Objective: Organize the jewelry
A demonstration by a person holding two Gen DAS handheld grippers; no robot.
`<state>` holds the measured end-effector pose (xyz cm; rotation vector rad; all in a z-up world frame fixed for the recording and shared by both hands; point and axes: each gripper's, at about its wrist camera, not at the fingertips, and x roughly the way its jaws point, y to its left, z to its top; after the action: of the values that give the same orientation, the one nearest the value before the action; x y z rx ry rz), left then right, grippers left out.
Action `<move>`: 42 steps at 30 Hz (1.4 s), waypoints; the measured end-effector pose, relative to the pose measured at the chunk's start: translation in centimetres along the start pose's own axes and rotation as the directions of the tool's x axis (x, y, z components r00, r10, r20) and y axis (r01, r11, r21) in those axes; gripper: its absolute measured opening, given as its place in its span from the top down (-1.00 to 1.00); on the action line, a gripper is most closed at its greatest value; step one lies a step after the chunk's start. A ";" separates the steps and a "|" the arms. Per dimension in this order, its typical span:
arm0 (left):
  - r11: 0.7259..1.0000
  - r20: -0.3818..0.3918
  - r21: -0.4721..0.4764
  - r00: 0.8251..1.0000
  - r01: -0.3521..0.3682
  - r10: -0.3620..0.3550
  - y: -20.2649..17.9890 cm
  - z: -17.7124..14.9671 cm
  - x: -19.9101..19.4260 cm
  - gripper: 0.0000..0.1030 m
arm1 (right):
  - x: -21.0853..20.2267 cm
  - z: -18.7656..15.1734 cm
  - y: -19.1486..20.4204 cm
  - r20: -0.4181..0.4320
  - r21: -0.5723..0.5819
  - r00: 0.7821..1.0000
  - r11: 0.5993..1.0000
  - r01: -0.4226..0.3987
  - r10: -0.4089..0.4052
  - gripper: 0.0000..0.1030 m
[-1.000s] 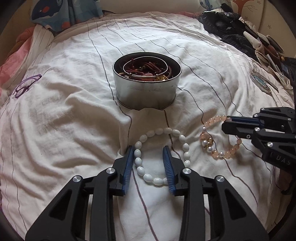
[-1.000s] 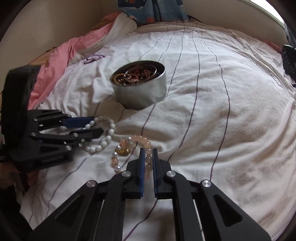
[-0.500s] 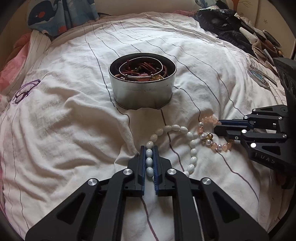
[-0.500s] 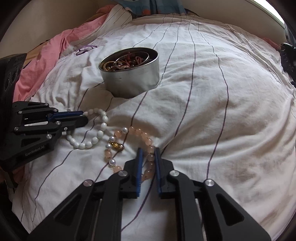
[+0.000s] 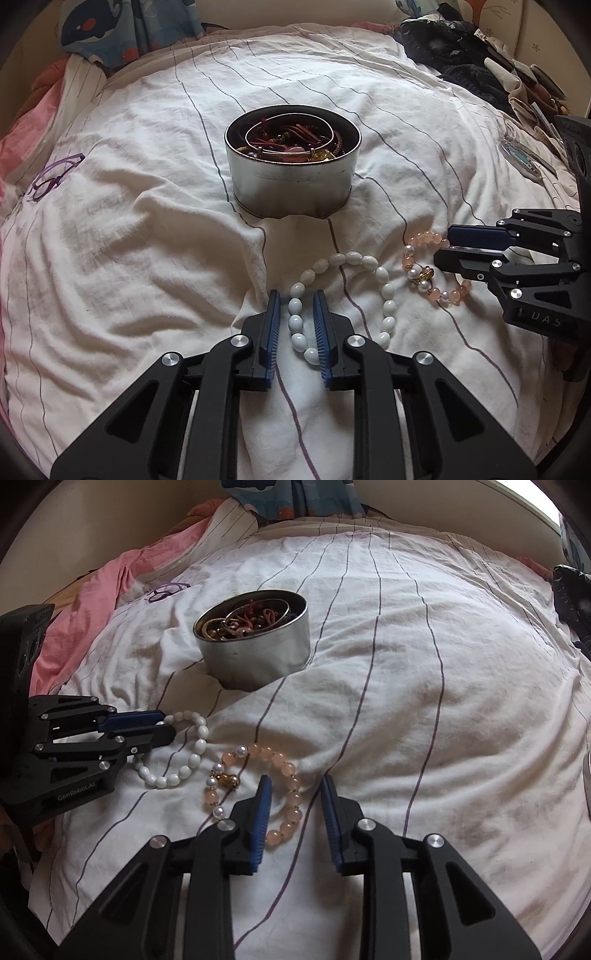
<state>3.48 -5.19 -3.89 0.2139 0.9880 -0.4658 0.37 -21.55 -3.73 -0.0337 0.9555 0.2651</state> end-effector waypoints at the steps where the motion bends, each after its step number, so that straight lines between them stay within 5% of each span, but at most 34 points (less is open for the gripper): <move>1: 1.000 0.000 0.001 1.000 0.000 0.000 0.0 0.0 0.0 0.61 | 0.1 0.0 0.0 -0.003 0.001 1.000 1.000 0.000 0.000 0.46; 12: 1.000 0.000 0.021 1.000 -0.013 0.013 -0.4 -0.1 0.2 0.51 | 0.7 -0.3 0.2 -0.024 -0.016 1.000 1.000 0.018 -0.018 0.45; 14: 0.999 0.004 0.037 1.000 -0.022 0.022 -0.7 -0.1 0.1 0.57 | 0.8 -0.5 0.7 -0.034 -0.043 0.999 0.999 0.017 -0.019 0.69; 15: 0.999 0.001 0.048 1.000 -0.016 0.016 -0.9 -0.1 0.1 0.77 | 0.8 -0.5 0.9 -0.037 -0.053 0.999 0.999 0.004 -0.006 0.84; 24: 0.998 0.076 0.049 0.996 -0.043 0.039 -1.2 0.7 -2.0 0.87 | -1.8 0.6 0.4 0.063 0.010 0.993 0.995 -0.097 0.097 0.84; 42: 1.000 0.146 -0.016 0.989 0.027 -0.024 -0.5 2.2 -4.1 0.87 | -4.2 1.9 -0.1 0.160 0.050 0.980 0.990 -0.131 0.122 0.84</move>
<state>3.06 -5.33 0.76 0.1490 0.8520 -0.4891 -0.40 -22.23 0.81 0.1028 0.8100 0.3508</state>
